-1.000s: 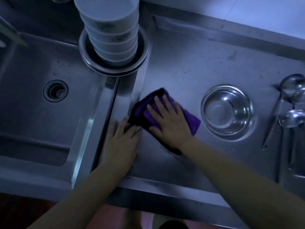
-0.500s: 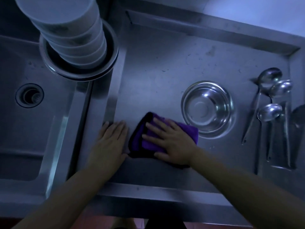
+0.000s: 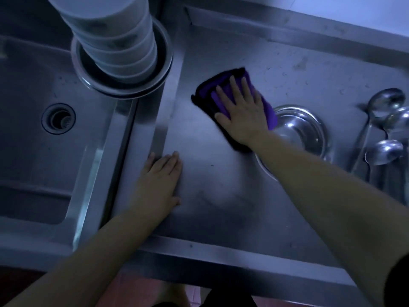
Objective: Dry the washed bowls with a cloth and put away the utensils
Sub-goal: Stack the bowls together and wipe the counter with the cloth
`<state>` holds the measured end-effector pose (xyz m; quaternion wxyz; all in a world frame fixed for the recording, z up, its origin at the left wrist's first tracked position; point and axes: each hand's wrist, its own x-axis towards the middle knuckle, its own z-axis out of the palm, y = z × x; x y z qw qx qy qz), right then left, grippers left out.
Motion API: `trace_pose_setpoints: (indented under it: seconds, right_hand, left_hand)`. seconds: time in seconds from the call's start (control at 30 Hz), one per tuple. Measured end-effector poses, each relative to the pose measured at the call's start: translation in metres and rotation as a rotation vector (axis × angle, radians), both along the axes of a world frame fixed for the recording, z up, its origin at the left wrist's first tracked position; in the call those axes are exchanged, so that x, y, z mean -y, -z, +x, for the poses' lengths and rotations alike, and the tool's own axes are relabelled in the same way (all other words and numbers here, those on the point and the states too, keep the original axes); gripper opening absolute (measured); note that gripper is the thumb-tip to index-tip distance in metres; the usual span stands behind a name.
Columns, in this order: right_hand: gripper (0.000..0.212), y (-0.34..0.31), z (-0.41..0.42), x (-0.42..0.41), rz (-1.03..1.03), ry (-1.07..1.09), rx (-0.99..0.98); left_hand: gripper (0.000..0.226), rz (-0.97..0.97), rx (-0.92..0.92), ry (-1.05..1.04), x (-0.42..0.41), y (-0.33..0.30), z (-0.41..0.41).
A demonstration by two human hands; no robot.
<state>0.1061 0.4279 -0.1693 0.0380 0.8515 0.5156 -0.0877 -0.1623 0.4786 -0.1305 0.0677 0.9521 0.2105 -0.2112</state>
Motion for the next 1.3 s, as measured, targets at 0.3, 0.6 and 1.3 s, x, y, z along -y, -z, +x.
trace_pose_setpoints:
  seconds: [0.3,0.6,1.3]
  right_hand:
    - [0.072,-0.014,-0.221,0.121,-0.026,-0.06,-0.3]
    - [0.064,-0.017,-0.217,0.164,-0.039,-0.055,-0.335]
    - [0.069,-0.032,-0.231,0.172,-0.197,-0.031,-0.376]
  left_hand:
    - [0.081,-0.028,0.379,-0.457,0.001,-0.04,-0.051]
    - [0.079,-0.102,0.382,-0.319,0.035,-0.049,-0.036]
    - [0.072,-0.049,0.277,-0.239,0.028,-0.048,-0.081]
